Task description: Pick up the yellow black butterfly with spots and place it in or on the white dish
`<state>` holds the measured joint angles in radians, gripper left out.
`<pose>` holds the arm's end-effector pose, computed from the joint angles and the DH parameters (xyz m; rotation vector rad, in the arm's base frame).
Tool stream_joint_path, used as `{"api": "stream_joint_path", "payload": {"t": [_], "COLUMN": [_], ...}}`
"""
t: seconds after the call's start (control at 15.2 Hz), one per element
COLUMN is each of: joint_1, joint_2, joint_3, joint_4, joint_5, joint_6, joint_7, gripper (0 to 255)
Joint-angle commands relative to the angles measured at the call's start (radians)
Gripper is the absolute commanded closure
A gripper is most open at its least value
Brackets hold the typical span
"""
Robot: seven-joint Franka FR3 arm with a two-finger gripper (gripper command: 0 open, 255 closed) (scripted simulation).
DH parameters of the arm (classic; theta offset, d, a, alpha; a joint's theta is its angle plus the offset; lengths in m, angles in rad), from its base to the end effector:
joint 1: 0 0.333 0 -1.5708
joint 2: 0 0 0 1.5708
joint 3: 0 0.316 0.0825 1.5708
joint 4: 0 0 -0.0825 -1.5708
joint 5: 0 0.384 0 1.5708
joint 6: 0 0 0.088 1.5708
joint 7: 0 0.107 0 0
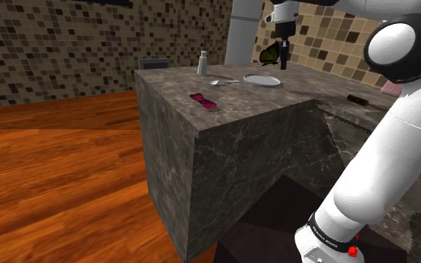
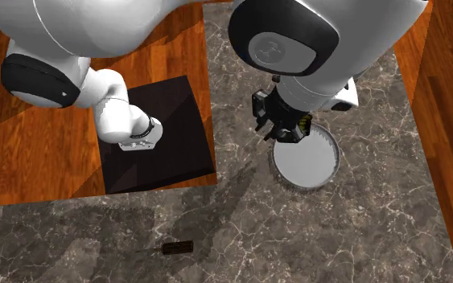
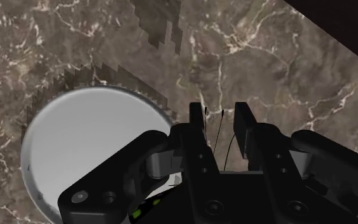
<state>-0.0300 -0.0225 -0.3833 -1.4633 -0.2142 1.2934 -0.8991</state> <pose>0.4615 -0.2349 0.6654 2.9759 0.6703 -0.3691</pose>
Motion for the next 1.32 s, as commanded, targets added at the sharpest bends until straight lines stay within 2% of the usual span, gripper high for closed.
{"api": "stream_joint_path", "payload": {"t": [0.0, 0.33, 0.53, 1.06, 1.25], "joint_1": [-0.023, -0.118, -0.219, -0.164, -0.161], "joint_2": [0.074, 0.320, 0.519, 0.415, 0.410], "joint_3": [-0.025, -0.070, -0.076, -0.071, -0.071], "joint_4": [0.064, 0.347, 0.629, 0.353, 0.339], "joint_5": [0.022, 0.116, 0.194, 0.155, 0.153], "joint_6": [0.014, -0.023, -0.105, 0.065, 0.075], "joint_7": [-0.046, -0.160, -0.222, -0.182, -0.180], "gripper": [255, 255, 255, 255, 255]}}
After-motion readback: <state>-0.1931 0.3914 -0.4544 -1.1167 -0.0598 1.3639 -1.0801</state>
